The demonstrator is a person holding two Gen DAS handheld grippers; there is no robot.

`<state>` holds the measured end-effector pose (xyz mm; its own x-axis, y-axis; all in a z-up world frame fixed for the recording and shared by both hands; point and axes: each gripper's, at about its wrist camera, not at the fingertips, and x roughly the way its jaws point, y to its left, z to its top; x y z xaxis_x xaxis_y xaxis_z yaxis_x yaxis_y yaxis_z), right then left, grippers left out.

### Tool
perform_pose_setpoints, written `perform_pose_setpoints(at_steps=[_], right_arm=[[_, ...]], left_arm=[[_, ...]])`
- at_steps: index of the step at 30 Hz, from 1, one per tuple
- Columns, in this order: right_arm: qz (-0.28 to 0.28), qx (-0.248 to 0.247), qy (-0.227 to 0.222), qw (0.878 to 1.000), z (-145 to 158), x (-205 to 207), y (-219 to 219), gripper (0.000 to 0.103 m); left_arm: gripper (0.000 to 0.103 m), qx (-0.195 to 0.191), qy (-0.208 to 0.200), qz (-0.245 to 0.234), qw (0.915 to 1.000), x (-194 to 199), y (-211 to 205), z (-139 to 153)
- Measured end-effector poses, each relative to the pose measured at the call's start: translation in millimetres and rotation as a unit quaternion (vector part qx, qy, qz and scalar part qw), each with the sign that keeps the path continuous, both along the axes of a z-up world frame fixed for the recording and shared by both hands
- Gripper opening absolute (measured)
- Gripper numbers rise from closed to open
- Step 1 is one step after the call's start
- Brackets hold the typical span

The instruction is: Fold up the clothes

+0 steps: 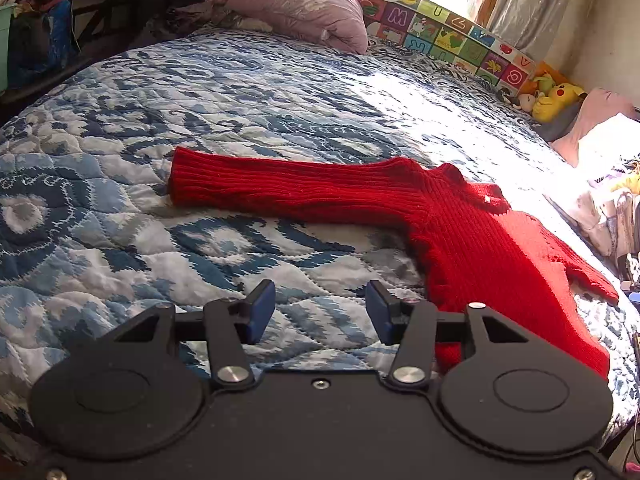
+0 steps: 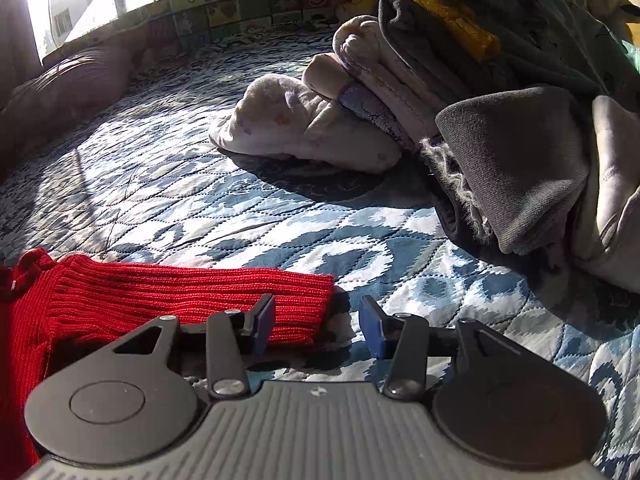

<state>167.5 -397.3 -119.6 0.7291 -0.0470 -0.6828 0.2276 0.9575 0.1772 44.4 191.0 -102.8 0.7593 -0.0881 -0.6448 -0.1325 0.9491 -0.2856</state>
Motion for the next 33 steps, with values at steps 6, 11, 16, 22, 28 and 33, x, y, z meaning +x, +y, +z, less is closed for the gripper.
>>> perform_pose_setpoints(at_steps=[6,11,16,22,28,33], right_arm=[[0.094,0.091,0.006,0.991,-4.7,-36.5,51.7,0.048],[0.147,0.182,0.028,0.972,-15.5,-76.3,85.8,0.054],[0.154,0.306,0.036,0.939,-31.9,-99.9,92.2,0.057],[0.161,0.303,0.028,0.939,-47.6,-111.1,108.6,0.058],[0.21,0.328,0.023,0.921,-43.5,-112.7,119.2,0.036],[0.236,0.306,0.019,0.922,-23.2,-117.0,122.7,0.015]], left_arm=[[0.054,-0.088,0.029,-0.037,0.995,-8.7,-27.0,-8.8],[0.055,-0.132,0.053,-0.061,0.9879,-17.7,-49.3,-15.5],[0.057,-0.182,0.065,-0.078,0.978,-23.8,-63.6,-19.8],[0.057,-0.192,0.091,-0.072,0.9744,-24.5,-75.3,-31.6],[0.05,-0.224,0.107,-0.046,0.9676,-22.8,-76.9,-46.8],[0.008,-0.206,0.095,-0.036,0.9733,-24.8,-76.8,-46.0]])
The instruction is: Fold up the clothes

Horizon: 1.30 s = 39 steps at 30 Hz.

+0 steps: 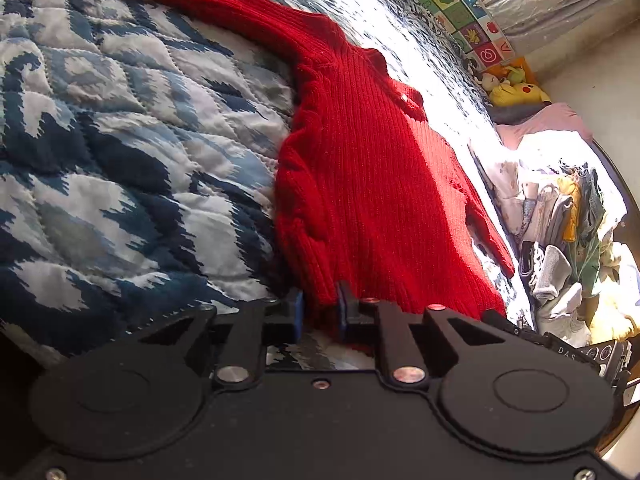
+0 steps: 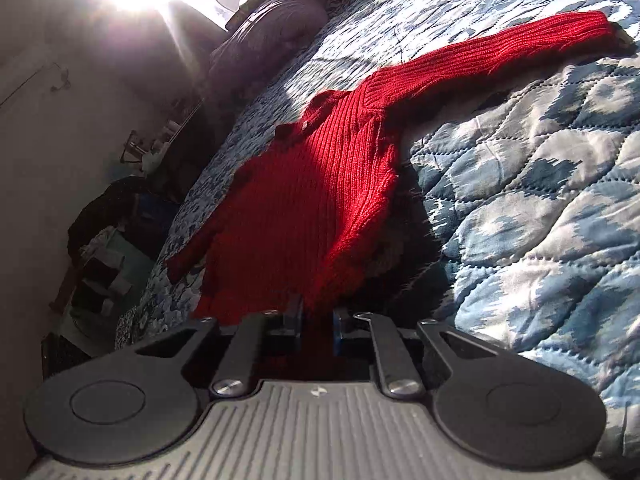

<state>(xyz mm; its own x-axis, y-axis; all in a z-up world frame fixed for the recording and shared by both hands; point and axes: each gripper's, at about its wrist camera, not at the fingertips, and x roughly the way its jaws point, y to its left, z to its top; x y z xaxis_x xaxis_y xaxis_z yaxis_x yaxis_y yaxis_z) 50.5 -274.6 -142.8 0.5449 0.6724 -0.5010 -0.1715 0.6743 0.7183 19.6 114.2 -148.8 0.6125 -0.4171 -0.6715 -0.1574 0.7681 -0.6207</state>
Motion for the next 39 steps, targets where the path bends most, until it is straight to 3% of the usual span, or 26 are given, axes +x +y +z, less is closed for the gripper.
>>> perform_pose_setpoints(at_steps=[5,6,8,10,11,12,13,14,18,20,21,22,23,24,25,29,34,36,39], right_arm=[[-0.014,-0.015,0.017,1.0,21.3,-9.8,-21.3,0.014],[-0.022,-0.04,0.025,0.999,21.4,-11.9,-25.3,0.014],[-0.023,-0.081,0.044,0.995,13.8,-12.3,-29.9,0.018],[-0.038,-0.092,0.063,0.993,3.8,-14.6,-35.8,0.024],[-0.044,-0.081,0.067,0.994,0.6,-15.8,-37.6,0.032],[-0.051,-0.064,0.07,0.994,-3.1,-17.0,-39.0,0.039],[-0.056,-0.047,0.07,0.995,-5.8,-18.0,-38.8,0.053],[-0.058,-0.038,0.068,0.995,-6.7,-18.1,-36.7,0.061],[-0.055,-0.051,0.06,0.995,-9.9,-6.9,-16.7,0.061],[-0.053,-0.063,0.057,0.995,-13.7,0.0,-4.8,0.055],[-0.052,-0.069,0.055,0.995,-15.1,1.7,0.6,0.053],[-0.05,-0.075,0.052,0.995,-15.5,1.4,5.9,0.049],[-0.043,-0.078,0.049,0.995,-15.5,0.5,10.9,0.035],[-0.035,-0.088,0.04,0.995,-13.4,-1.4,14.8,0.022],[-0.028,-0.106,0.028,0.994,-9.4,-4.0,18.4,0.011],[-0.045,-0.125,0.001,0.991,10.8,-11.8,1.1,0.011],[-0.043,-0.127,0.047,0.99,-19.1,-11.3,-9.4,0.008],[-0.041,-0.129,0.048,0.99,-14.4,-13.5,-10.2,0.014],[-0.045,-0.151,0.036,0.987,-3.8,-20.9,-13.1,0.031]], left_arm=[[0.006,-0.024,-0.041,0.006,0.9989,-18.9,13.6,35.8],[0.006,-0.018,-0.031,0.005,0.9993,-20.5,16.3,38.5],[0.011,0.031,0.001,-0.011,0.9995,-19.1,16.1,36.1],[0.067,0.072,0.018,-0.01,0.9972,-20.1,17.4,30.8],[0.07,0.075,0.018,0.002,0.997,-22.7,21.0,28.4],[0.07,0.073,0.017,0.01,0.9971,-24.5,24.2,26.6],[0.07,0.066,0.014,0.013,0.9976,-25.1,27.0,26.0],[0.07,0.061,0.009,0.019,0.9979,-24.8,28.8,26.6],[0.069,0.036,-0.006,0.021,0.9991,-11.0,25.3,23.3],[0.068,0.046,-0.002,0.014,0.9988,-0.7,17.0,16.8],[0.06,0.047,0.006,0.007,0.9988,3.6,11.9,11.0],[0.043,0.045,0.015,-0.001,0.9989,6.8,6.0,3.8],[0.033,0.049,0.019,-0.01,0.9985,8.3,-0.3,-1.9],[0.007,0.061,0.016,-0.019,0.9978,8.3,-5.7,-3.7],[0.007,0.074,0.009,-0.024,0.997,7.1,-9.5,-2.6],[0.007,0.06,-0.021,-0.006,0.9979,-5.7,6.5,16.6],[0.009,0.049,0.026,-0.006,0.9984,-6.6,20.8,-11.1],[0.014,0.045,0.03,-0.007,0.9985,-7.9,24.6,-8.2],[0.021,0.049,0.03,-0.009,0.9983,-11.1,29.8,-1.7]])
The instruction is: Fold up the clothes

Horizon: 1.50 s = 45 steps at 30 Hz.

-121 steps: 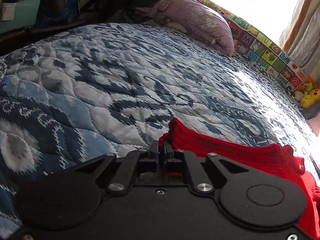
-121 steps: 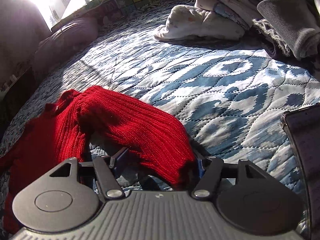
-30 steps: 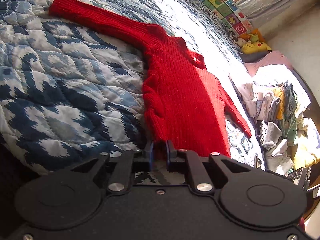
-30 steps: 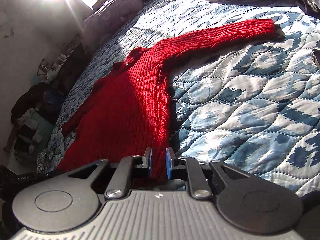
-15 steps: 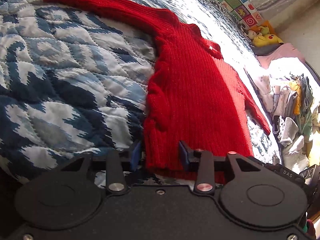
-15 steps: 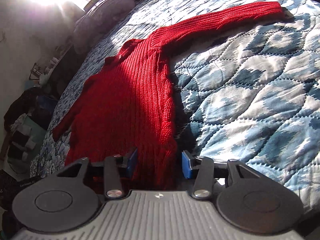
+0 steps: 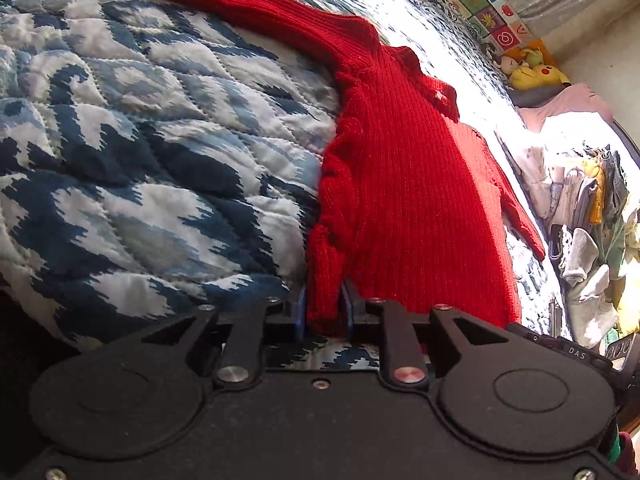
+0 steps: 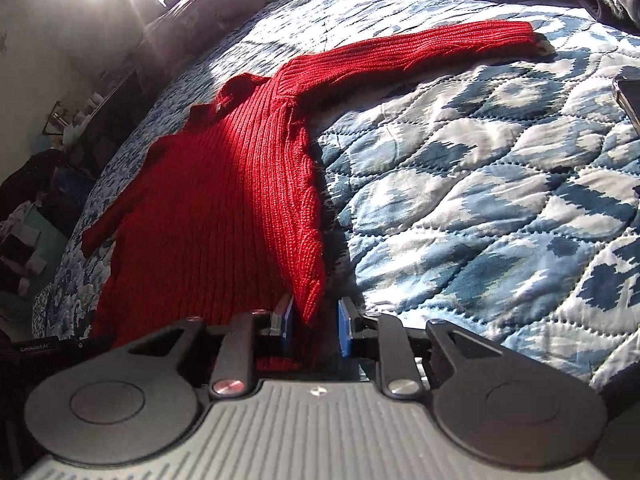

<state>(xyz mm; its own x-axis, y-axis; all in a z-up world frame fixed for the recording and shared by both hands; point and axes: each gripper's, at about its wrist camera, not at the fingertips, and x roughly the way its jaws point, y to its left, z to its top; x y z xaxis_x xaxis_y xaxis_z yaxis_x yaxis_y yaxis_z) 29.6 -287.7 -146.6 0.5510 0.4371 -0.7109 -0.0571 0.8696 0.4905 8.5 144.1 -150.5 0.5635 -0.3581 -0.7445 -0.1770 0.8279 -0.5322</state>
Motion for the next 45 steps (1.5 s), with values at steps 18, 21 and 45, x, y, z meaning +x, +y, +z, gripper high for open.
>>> perform_pose_setpoints(at_steps=[18,21,45], right_arm=[[0.126,-0.179,-0.14,0.966,-0.9,-2.6,75.0,0.048],[0.12,-0.169,-0.126,0.97,10.6,-4.5,60.5,0.045],[0.179,-0.206,-0.162,0.948,36.1,260.9,155.0,0.022]], left_arm=[[0.034,0.131,-0.108,-0.069,0.9829,40.2,-44.0,-1.4],[0.033,0.151,-0.115,-0.087,0.9779,38.2,-39.8,11.0],[0.033,0.235,-0.152,-0.209,0.9371,276.1,-89.7,27.2]])
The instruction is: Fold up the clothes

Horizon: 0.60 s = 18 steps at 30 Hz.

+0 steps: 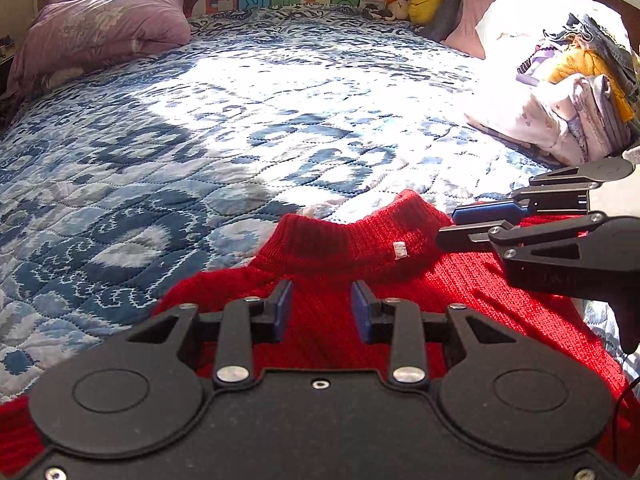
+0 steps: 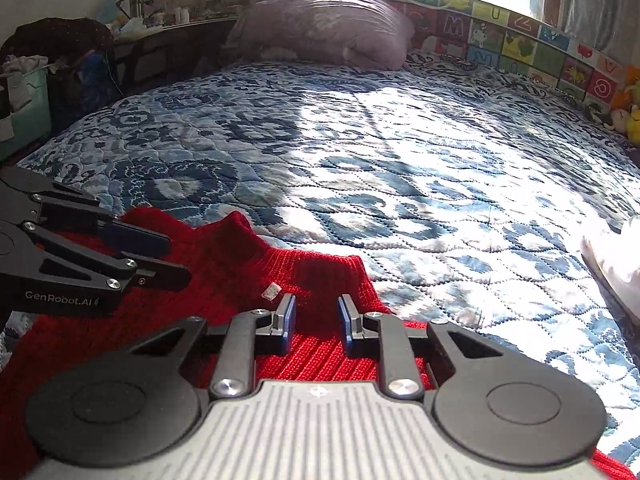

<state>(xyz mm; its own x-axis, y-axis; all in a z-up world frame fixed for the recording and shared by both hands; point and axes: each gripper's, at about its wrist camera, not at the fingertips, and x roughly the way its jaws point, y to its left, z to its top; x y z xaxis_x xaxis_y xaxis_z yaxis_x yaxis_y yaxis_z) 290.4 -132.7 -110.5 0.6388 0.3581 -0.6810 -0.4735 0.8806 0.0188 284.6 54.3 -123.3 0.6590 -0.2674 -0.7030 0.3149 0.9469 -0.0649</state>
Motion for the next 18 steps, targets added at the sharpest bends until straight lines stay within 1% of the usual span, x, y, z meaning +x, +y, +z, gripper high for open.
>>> perform_pose_setpoints(at_steps=[2,4,5,9,10,12,13,15,18], right_arm=[[-0.016,0.003,0.024,1.0,-9.8,23.7,1.5,0.021],[-0.032,0.009,0.045,0.998,-23.0,42.1,-0.4,0.021],[-0.035,0.009,0.045,0.998,-26.7,47.0,-0.6,0.022],[-0.052,0.018,0.064,0.996,-31.4,57.7,-1.6,0.028],[-0.056,0.02,0.067,0.996,-29.7,58.2,-3.6,0.031],[-0.064,0.031,0.059,0.996,-21.9,50.1,-9.3,0.033],[-0.069,0.036,0.046,0.996,-15.8,41.2,-13.1,0.032],[-0.069,0.046,0.024,0.996,-5.1,19.0,-20.9,0.032],[-0.059,0.06,0.0,0.996,4.7,-13.2,-27.3,0.032]], left_arm=[[0.032,-0.001,0.028,0.015,0.9995,24.9,-0.8,-11.1],[0.038,-0.015,0.046,0.033,0.9983,40.2,3.2,-15.5],[0.038,-0.023,0.054,0.042,0.9974,47.9,5.2,-17.7],[0.039,-0.035,0.066,0.055,0.9957,53.3,7.9,-19.0],[0.039,-0.036,0.064,0.054,0.9959,51.4,8.3,-18.1],[0.037,-0.042,0.057,0.056,0.9959,43.6,14.9,-10.0],[0.034,-0.046,0.041,0.065,0.996,35.5,22.7,-1.8],[0.034,-0.058,0.003,0.087,0.9945,16.5,42.2,15.3],[0.033,-0.068,-0.021,0.111,0.9913,-6.4,65.9,27.1]])
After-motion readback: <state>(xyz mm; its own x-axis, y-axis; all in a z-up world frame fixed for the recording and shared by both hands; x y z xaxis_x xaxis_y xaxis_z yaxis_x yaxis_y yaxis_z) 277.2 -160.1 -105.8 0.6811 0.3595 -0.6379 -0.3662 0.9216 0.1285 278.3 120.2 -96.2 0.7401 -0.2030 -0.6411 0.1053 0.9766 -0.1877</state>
